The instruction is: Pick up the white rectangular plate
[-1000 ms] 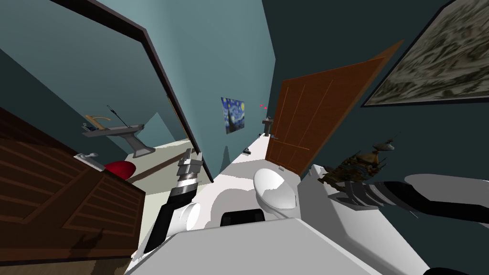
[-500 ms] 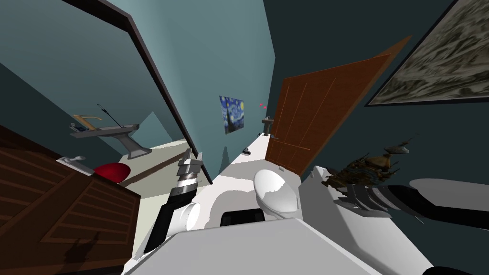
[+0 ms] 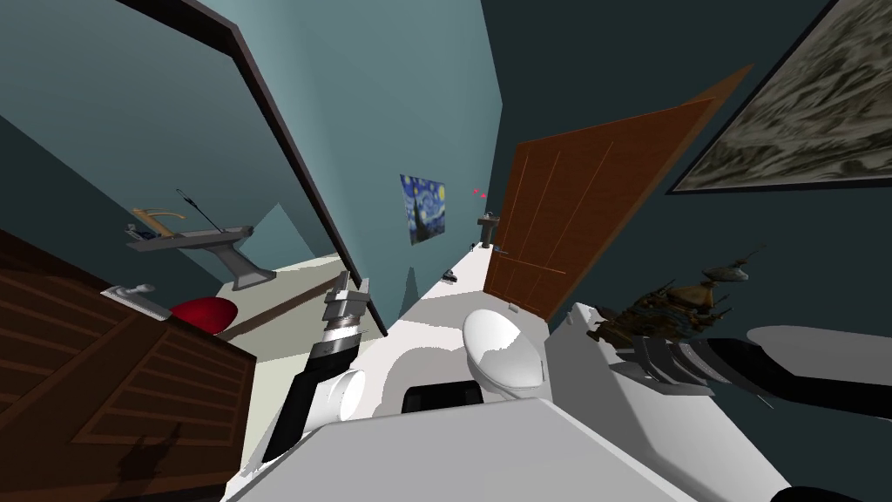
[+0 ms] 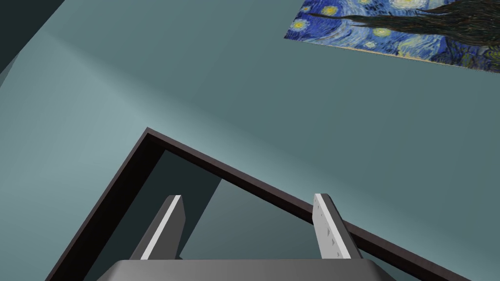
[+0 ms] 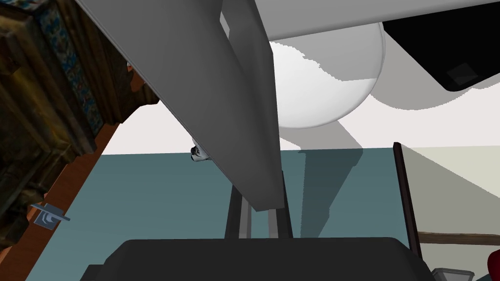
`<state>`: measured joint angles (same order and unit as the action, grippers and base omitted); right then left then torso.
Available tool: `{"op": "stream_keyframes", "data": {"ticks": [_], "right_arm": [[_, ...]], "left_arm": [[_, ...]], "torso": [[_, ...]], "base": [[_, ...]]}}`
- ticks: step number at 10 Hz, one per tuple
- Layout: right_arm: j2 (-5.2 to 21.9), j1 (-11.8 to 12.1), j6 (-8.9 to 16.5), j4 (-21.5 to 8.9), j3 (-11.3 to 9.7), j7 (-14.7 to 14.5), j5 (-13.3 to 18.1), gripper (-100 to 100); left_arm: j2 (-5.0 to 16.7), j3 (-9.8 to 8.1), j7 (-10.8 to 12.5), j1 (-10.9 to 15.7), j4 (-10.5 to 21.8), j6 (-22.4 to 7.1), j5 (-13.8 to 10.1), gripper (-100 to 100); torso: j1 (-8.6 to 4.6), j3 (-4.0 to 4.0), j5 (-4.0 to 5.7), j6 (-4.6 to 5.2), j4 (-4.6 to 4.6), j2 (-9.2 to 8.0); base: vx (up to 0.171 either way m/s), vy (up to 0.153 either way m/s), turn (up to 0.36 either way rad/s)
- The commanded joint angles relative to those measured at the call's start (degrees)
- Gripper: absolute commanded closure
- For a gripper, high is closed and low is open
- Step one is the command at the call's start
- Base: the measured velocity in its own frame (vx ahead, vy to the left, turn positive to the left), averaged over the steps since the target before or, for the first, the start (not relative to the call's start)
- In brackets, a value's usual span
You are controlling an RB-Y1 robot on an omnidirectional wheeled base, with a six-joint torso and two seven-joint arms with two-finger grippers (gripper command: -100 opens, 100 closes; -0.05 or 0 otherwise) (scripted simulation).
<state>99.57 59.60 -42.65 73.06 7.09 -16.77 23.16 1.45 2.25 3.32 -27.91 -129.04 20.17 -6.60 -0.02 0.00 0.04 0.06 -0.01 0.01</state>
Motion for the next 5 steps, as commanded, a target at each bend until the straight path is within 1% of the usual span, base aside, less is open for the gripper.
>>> {"op": "stream_keyframes", "data": {"ticks": [1, 3, 5], "right_arm": [[0.90, 0.96, 0.03, 0.24, 1.85, 2.25, 0.69, 100], [1.66, 0.94, -0.04, 0.23, 2.54, 4.03, 1.19, 100], [2.43, 0.92, -0.11, 0.23, 3.24, 5.80, 1.69, 100]], "left_arm": [[0.00, 0.00, 0.00, 0.00, 0.00, 0.00, 0.00, 0], [0.00, 0.00, 0.00, 0.01, 0.00, 0.00, 0.00, 0], [0.00, 0.00, 0.00, 0.01, 0.00, 0.00, 0.00, 0]], "torso": [[0.00, 0.00, 0.00, 0.00, 0.00, 0.00], [-0.11, -0.20, 0.02, -0.01, -0.08, -0.35], [-0.05, -0.24, 0.00, 0.04, -0.10, -0.41]], "base": [[-0.082, -0.026, 0.070], [-0.120, -0.023, 0.067], [-0.086, -0.007, 0.030]]}}
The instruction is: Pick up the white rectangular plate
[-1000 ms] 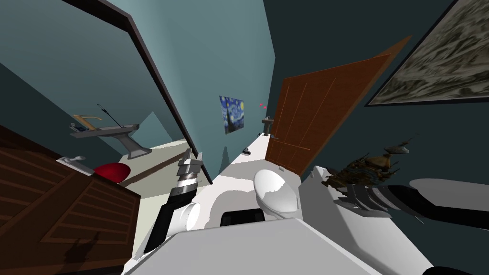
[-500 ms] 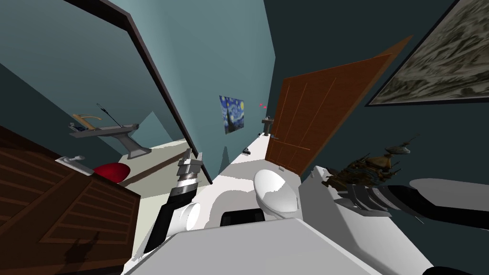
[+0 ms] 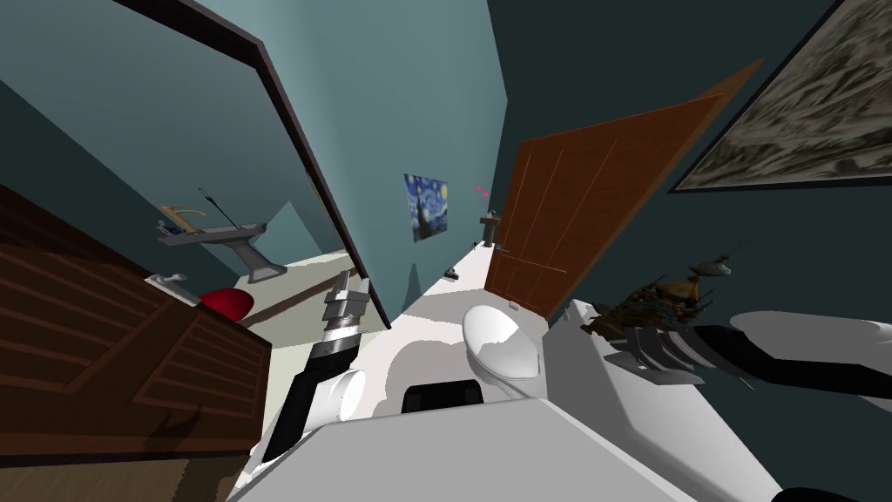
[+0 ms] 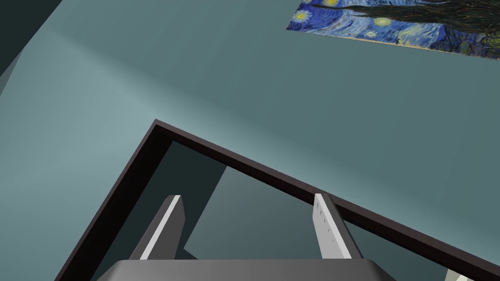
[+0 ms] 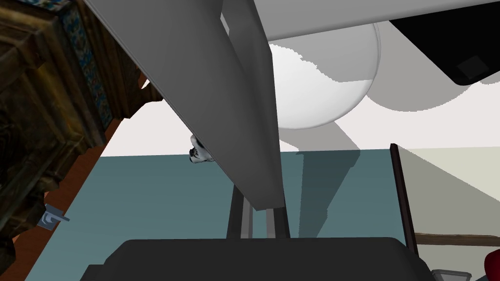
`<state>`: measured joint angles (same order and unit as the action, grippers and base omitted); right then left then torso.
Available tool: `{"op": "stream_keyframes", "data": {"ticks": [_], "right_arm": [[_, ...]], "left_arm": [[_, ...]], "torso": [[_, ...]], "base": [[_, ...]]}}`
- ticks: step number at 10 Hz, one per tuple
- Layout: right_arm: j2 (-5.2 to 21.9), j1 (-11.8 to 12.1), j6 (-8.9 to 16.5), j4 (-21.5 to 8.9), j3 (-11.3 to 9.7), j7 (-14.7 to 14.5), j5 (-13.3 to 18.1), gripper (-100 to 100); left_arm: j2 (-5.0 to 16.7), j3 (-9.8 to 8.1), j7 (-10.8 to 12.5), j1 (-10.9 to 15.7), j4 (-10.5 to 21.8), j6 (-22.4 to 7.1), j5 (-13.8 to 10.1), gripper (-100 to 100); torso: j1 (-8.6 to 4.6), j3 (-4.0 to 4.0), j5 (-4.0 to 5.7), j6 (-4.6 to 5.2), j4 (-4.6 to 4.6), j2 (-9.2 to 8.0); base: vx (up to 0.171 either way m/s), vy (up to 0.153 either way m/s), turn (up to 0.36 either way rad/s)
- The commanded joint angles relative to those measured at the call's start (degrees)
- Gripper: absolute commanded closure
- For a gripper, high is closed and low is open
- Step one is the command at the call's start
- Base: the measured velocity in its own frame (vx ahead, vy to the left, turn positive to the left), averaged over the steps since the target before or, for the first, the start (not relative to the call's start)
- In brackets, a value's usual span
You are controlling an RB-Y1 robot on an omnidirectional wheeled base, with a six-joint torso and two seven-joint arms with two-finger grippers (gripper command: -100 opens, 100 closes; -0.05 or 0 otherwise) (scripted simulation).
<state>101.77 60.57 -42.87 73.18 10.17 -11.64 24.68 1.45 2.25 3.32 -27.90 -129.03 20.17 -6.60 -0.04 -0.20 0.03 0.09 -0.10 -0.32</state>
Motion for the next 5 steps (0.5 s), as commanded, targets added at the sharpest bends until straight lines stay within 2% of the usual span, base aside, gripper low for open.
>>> {"op": "stream_keyframes", "data": {"ticks": [1, 3, 4, 5], "right_arm": [[1.00, -0.07, 0.04, 0.11, 0.87, 2.46, 0.66, 100], [1.38, -0.09, 0.01, 0.10, 1.22, 3.35, 0.91, 100], [1.21, 0.10, 0.18, 0.31, 1.16, 2.88, 0.84, 100], [1.25, 0.22, 0.19, 0.36, 1.38, 3.13, 0.90, 0]], "left_arm": [[0.00, 0.00, 0.00, 0.00, 0.00, 0.00, 0.00, 0], [0.00, 0.00, 0.00, 0.00, 0.00, 0.00, 0.00, 0], [0.00, 0.00, 0.00, 0.00, 0.00, 0.00, 0.00, 0], [0.00, 0.00, 0.00, -0.01, 0.00, 0.00, 0.00, 0]], "torso": [[0.00, 0.00, 0.00, 0.00, 0.00, 0.00], [0.03, 0.01, -0.01, 0.01, 0.01, 0.03], [0.01, 0.04, -0.03, 0.00, 0.01, 0.08], [0.01, 0.10, -0.01, 0.01, 0.04, 0.18]], "base": [[-0.092, -0.003, 0.063], [-0.065, -0.007, 0.032], [-0.023, -0.007, 0.007], [0.000, 0.000, 0.000]]}}
